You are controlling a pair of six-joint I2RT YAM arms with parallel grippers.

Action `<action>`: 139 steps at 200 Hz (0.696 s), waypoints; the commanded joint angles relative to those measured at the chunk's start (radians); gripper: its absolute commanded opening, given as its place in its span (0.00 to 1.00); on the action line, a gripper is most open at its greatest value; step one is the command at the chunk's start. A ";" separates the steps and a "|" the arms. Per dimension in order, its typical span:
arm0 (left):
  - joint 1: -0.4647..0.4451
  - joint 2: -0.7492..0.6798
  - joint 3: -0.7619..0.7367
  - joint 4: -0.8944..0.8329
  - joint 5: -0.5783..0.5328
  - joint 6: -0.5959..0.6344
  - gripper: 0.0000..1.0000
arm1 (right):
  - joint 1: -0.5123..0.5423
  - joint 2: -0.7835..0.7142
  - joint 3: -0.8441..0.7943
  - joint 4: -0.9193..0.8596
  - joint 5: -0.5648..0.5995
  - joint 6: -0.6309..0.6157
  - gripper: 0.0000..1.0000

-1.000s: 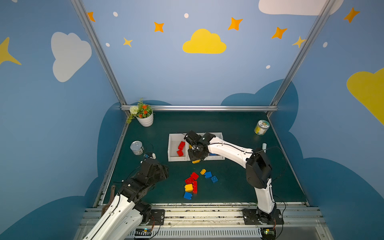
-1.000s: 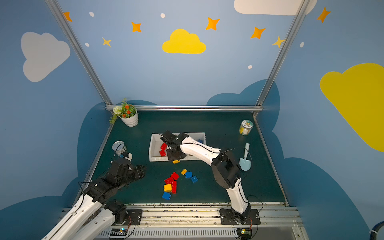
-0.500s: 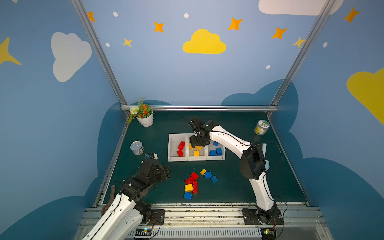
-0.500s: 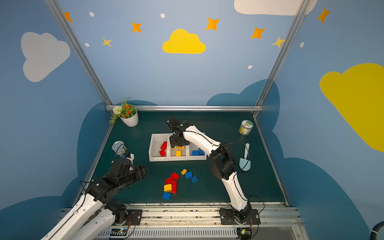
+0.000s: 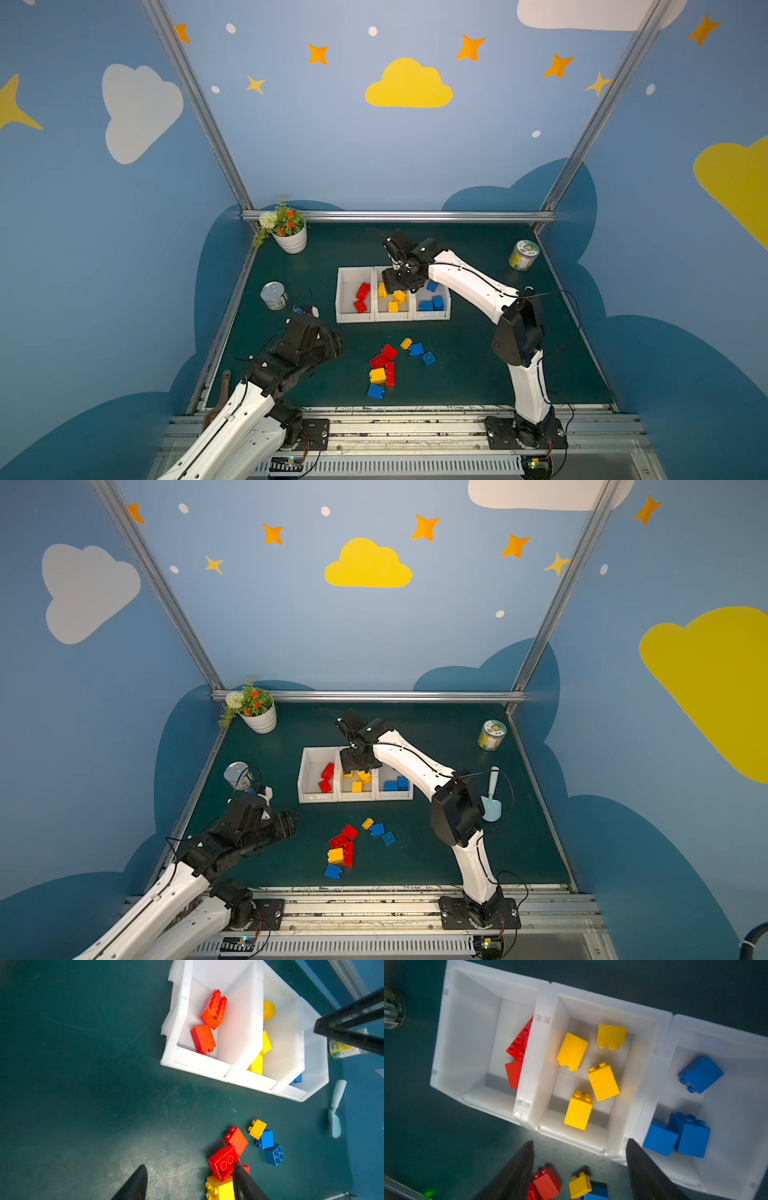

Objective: Sort the legos into containers by color
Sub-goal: 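Withdraw the right gripper toward the pile while the left gripper reaches the pile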

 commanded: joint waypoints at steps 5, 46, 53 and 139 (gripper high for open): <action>-0.026 0.022 0.004 0.007 0.022 0.009 0.65 | 0.005 -0.118 -0.112 0.001 -0.015 0.004 0.70; -0.201 0.118 0.001 0.036 -0.008 -0.030 0.65 | 0.002 -0.341 -0.416 0.062 -0.005 0.059 0.70; -0.237 0.142 0.003 0.045 -0.011 -0.044 0.65 | 0.002 -0.375 -0.460 0.062 0.001 0.069 0.70; -0.420 0.463 0.080 0.147 -0.039 -0.080 0.66 | -0.017 -0.620 -0.827 0.107 0.004 0.203 0.70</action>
